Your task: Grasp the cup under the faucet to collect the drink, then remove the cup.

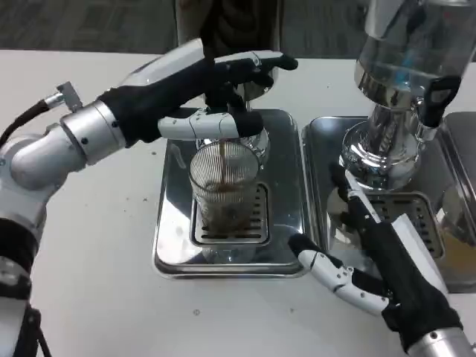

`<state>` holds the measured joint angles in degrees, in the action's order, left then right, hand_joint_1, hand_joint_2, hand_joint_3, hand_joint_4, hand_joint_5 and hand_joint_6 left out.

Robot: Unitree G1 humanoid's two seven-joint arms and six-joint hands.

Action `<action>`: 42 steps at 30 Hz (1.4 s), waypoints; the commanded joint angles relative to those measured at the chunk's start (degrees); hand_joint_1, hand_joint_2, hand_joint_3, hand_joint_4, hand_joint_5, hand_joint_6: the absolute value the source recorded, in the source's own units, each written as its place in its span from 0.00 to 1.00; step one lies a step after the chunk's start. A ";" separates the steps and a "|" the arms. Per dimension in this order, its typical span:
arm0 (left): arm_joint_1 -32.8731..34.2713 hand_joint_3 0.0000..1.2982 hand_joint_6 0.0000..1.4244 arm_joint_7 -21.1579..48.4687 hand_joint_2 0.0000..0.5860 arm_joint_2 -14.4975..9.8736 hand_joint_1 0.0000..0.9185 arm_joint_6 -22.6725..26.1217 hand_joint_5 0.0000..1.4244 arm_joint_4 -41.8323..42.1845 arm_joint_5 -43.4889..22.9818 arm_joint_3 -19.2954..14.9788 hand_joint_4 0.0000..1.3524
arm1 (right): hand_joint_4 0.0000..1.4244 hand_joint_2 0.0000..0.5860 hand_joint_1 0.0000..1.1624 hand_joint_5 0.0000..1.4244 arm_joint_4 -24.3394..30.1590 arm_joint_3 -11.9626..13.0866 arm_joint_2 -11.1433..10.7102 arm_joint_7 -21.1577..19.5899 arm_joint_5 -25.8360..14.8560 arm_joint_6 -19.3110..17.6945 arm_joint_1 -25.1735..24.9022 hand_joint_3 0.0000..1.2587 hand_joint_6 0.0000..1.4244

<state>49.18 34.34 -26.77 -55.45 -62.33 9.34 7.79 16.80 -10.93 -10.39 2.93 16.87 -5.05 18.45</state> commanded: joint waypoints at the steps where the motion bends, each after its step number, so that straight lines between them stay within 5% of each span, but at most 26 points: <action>1: -1.51 0.14 0.10 -0.55 0.04 -1.09 0.00 1.36 0.02 -0.25 1.22 0.47 0.00 | 0.00 0.46 0.43 0.00 -1.77 0.21 -0.69 2.38 -1.30 1.01 -2.95 0.00 0.04; 17: -2.13 0.15 0.10 -0.52 0.06 -1.32 0.00 1.31 0.03 0.44 0.89 0.28 0.01 | 0.00 0.41 0.47 0.00 -4.61 -0.22 -2.17 7.34 -2.79 1.01 -8.54 0.00 0.01; 32: -2.55 0.17 0.10 -1.08 0.08 -1.75 0.00 1.45 0.04 1.09 0.76 0.03 0.03 | 0.00 0.37 0.66 0.00 -6.54 -1.07 -3.30 6.36 1.95 1.09 -12.40 0.00 0.12; 42: -2.69 0.18 0.10 -1.32 0.10 -1.92 0.00 1.54 0.04 1.17 0.78 -0.03 0.04 | 0.00 0.34 0.69 0.02 -7.80 -1.52 -2.88 5.50 4.56 1.56 -14.42 0.00 0.15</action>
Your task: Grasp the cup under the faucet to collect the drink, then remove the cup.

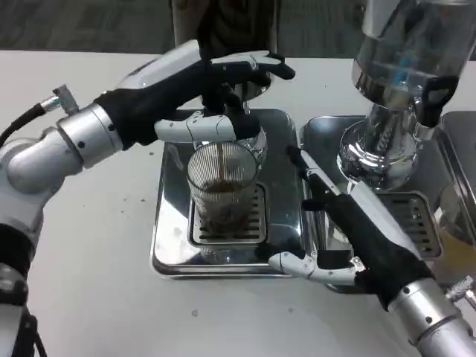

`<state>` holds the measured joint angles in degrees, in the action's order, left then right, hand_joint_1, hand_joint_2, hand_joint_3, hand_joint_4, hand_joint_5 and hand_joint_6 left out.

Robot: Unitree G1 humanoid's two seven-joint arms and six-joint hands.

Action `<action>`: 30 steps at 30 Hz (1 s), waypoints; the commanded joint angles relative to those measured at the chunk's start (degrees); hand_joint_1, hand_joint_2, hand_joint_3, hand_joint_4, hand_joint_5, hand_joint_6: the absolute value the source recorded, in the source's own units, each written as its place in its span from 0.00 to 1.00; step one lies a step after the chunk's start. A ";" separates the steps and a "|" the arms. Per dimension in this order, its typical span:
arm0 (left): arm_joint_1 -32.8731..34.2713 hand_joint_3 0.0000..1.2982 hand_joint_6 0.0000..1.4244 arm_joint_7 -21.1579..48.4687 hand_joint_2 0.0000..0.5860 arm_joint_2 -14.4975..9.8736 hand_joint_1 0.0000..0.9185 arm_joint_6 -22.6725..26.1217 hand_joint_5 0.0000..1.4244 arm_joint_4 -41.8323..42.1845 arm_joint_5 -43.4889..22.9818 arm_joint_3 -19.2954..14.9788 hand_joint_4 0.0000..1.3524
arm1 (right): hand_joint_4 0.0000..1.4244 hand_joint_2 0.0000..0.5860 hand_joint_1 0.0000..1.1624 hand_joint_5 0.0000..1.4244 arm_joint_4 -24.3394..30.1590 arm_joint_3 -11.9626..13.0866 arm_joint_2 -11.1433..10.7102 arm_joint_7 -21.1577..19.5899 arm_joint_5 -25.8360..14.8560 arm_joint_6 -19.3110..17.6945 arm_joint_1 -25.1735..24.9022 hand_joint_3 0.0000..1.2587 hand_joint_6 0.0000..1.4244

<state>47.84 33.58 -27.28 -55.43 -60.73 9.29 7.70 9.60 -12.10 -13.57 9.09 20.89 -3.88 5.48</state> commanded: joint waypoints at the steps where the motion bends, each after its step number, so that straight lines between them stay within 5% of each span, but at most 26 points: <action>1: -1.35 0.18 0.10 -0.56 0.10 -1.41 0.00 1.52 0.04 -0.45 0.83 0.06 0.04 | 0.00 0.34 0.69 0.02 -0.78 -0.37 0.42 -0.63 0.50 0.52 -1.69 0.00 0.15; 30: -0.54 0.20 0.12 4.25 0.10 -0.02 0.00 4.82 0.06 -0.87 -5.16 -1.73 0.05 | 0.00 0.40 0.63 0.02 -4.09 -1.20 2.60 -0.06 -1.54 1.04 -4.26 0.00 0.15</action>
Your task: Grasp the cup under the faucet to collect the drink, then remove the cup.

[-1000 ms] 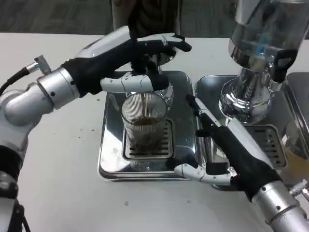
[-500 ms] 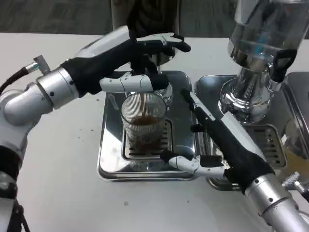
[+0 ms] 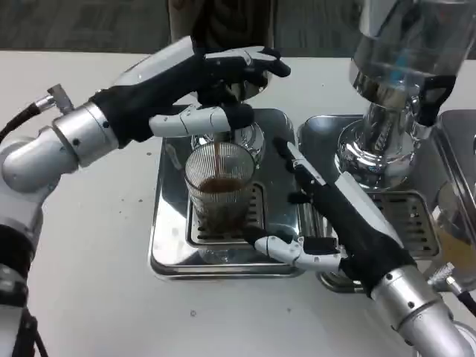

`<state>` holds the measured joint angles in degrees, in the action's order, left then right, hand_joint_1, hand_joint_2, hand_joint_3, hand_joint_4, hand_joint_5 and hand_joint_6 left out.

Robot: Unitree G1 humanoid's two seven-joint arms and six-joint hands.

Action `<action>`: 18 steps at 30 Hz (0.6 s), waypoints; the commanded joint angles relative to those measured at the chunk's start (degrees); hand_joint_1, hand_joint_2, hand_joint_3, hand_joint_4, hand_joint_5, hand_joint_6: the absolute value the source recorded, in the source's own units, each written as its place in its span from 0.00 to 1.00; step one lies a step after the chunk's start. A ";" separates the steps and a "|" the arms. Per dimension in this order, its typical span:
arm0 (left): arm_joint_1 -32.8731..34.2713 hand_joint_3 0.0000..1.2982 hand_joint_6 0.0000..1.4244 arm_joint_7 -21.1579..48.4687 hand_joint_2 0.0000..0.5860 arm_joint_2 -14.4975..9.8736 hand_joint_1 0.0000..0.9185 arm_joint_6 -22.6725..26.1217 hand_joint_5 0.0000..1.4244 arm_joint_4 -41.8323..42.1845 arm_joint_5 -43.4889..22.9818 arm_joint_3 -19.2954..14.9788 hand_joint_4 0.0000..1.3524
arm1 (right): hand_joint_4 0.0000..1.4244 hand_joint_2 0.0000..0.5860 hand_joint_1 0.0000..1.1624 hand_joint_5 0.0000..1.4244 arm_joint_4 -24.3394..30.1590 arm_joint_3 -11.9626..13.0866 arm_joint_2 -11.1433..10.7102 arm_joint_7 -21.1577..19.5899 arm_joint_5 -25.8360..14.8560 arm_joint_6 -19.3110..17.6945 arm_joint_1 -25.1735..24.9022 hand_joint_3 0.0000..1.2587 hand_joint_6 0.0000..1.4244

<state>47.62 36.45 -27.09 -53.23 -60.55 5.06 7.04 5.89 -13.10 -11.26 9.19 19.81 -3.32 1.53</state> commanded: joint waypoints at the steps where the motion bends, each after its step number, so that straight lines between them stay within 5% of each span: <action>1: -0.27 0.20 0.12 1.72 0.10 -0.13 0.00 2.81 0.06 -1.03 -1.18 -1.24 0.05 | 0.00 0.40 0.63 0.02 -0.38 -0.24 0.30 -0.13 -0.45 0.50 -0.28 0.00 0.15; 18: 0.17 0.21 0.14 8.28 0.11 1.33 0.00 6.82 0.07 0.83 -6.56 -4.73 0.07 | 0.00 0.42 0.60 0.01 -2.97 -1.34 0.94 -0.26 0.03 0.39 -3.30 0.00 0.14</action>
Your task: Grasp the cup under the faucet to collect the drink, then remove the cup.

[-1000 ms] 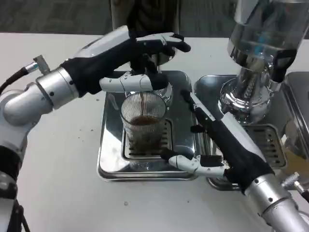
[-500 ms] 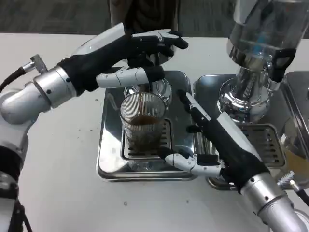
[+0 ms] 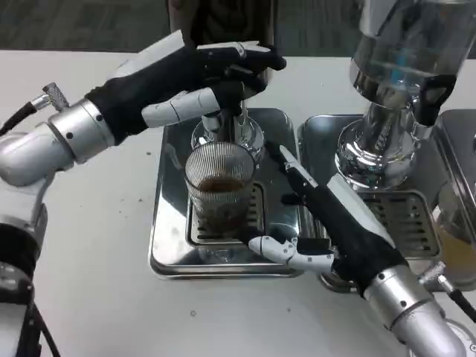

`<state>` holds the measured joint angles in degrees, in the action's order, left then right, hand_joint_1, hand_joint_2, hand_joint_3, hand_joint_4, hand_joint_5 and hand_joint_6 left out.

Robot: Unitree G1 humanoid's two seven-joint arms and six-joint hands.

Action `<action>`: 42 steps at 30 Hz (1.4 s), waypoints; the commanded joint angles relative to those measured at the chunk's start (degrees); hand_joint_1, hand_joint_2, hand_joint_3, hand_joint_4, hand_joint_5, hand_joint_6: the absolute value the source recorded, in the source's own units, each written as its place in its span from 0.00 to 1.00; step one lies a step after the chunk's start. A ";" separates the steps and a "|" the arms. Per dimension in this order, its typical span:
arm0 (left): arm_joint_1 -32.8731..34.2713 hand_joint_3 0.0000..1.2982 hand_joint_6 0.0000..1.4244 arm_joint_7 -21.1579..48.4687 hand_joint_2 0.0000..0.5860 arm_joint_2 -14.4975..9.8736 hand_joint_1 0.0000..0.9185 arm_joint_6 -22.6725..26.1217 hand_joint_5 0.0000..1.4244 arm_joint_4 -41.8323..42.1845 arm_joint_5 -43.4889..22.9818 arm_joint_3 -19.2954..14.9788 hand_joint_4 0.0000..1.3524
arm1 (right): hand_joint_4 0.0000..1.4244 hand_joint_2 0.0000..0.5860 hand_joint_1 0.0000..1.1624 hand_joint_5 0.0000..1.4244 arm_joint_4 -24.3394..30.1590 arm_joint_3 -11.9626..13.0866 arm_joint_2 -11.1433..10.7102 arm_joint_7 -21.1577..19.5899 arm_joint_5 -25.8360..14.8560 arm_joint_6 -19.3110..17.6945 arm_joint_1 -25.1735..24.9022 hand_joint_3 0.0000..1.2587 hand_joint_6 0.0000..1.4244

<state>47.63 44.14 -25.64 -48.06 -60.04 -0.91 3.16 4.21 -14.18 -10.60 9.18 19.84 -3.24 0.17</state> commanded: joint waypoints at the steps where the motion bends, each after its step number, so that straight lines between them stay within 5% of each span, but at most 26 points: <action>1: 0.13 0.21 0.14 0.72 0.11 -0.12 0.00 1.73 0.07 0.43 -0.70 -0.92 0.07 | 0.00 0.42 0.60 0.01 -1.50 -0.29 0.32 -0.32 0.01 0.26 -2.22 0.00 0.14; 18: 0.27 0.22 0.16 4.35 0.11 0.65 0.00 5.06 0.09 3.00 -3.99 -3.85 0.09 | 0.00 0.42 0.60 0.01 -5.53 -0.25 0.70 -0.52 -0.04 -0.47 -5.95 0.00 0.14; 42: 3.26 0.23 0.19 13.87 0.11 2.54 0.00 18.66 0.13 8.51 -13.54 -9.49 0.13 | 0.00 0.45 0.59 0.01 -7.32 -0.99 1.87 -2.03 -0.13 -0.97 -5.89 0.00 0.14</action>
<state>49.16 57.94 -22.94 -30.72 -53.03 -13.03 -5.07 -2.48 -14.92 -9.16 7.99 19.86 -3.27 -5.41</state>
